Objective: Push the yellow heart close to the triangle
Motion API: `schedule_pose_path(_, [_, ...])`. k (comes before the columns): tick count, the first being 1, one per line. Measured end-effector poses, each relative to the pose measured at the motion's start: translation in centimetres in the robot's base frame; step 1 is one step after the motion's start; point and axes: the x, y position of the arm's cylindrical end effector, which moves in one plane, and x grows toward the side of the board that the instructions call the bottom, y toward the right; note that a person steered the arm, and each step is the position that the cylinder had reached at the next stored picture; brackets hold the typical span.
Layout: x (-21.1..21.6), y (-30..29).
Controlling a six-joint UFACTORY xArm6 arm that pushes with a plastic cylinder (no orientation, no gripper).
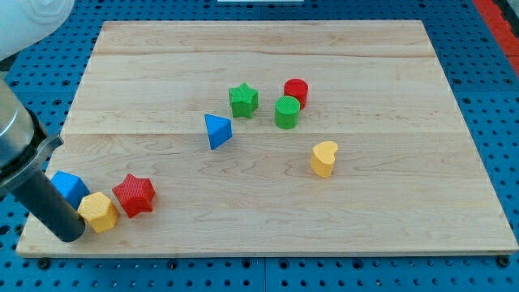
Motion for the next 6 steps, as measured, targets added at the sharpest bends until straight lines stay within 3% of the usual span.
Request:
schedule_pose_path(3, [0.0,0.9])
schedule_pose_path(4, [2.0,1.0])
schedule_pose_path(6, [-0.2,3.6])
